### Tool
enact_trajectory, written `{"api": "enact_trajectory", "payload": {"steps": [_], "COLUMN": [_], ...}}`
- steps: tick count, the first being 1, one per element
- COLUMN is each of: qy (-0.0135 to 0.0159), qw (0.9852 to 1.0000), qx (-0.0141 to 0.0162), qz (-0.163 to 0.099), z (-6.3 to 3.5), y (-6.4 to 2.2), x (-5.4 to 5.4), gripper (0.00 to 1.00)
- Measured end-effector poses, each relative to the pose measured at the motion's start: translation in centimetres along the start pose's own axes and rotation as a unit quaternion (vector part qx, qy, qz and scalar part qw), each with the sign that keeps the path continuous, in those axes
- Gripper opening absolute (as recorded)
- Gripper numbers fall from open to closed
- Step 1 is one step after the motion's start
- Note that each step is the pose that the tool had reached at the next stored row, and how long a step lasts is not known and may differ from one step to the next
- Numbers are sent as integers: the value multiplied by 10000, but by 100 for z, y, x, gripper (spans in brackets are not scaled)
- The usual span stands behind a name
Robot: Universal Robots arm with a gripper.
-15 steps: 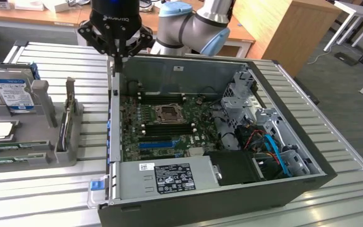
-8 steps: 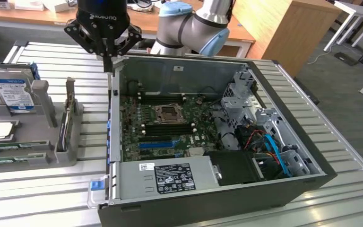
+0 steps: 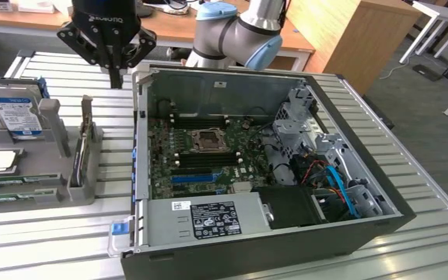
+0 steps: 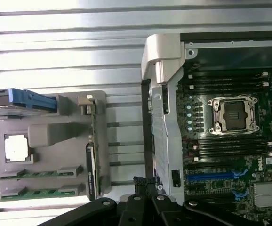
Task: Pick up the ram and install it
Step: 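Reach for the ram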
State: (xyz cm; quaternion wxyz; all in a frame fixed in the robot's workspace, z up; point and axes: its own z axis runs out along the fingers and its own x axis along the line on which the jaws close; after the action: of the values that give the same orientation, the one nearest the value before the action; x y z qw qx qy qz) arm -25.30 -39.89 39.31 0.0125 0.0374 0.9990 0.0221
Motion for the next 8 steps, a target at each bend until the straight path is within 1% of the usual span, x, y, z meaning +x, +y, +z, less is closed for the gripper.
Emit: {"api": "enact_trajectory", "payload": {"steps": [8], "qy": [0], "qw": [10000], "qx": [0], "qz": [0], "z": [-4], "y": [-18], "x": [250], "gripper": [11]}}
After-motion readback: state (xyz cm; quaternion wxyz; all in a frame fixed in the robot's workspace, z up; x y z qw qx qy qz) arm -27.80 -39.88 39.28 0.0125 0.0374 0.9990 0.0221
